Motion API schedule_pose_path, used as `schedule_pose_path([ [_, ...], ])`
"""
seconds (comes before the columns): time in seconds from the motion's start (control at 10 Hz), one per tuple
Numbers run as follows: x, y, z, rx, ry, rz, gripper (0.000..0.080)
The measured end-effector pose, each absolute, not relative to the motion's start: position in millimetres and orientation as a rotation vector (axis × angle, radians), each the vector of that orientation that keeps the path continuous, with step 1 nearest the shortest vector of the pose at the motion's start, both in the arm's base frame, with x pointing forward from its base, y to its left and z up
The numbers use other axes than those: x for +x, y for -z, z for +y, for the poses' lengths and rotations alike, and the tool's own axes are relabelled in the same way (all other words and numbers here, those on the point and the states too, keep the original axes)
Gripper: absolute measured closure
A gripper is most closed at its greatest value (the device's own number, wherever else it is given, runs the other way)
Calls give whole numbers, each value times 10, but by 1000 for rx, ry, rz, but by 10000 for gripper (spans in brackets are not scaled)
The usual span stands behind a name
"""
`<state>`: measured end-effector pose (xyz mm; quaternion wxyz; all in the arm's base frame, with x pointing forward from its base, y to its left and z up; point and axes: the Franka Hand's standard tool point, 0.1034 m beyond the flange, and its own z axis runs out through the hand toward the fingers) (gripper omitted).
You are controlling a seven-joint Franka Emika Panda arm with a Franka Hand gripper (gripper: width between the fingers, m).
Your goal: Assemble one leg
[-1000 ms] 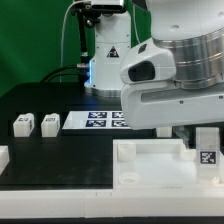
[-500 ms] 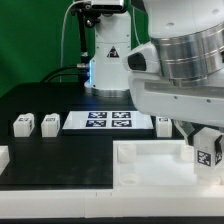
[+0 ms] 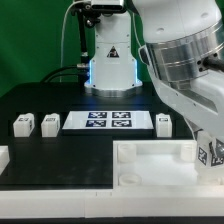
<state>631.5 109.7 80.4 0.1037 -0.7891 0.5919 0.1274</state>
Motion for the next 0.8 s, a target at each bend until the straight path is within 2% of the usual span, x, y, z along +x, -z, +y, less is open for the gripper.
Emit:
schedule_pose_path([
  [0.1,6312,-800,1101,-2382,-364,1659,421],
  [0.2,6277,-779,1124,-2477,-347,1502,421],
  [0.3,6241,-780,1161,-2592,-319,1295,241],
  [0.4,6231,-793,1190,-2660,-296,1122,169],
  [0.8,6262,-798,1168,-2842,-184,390,150],
])
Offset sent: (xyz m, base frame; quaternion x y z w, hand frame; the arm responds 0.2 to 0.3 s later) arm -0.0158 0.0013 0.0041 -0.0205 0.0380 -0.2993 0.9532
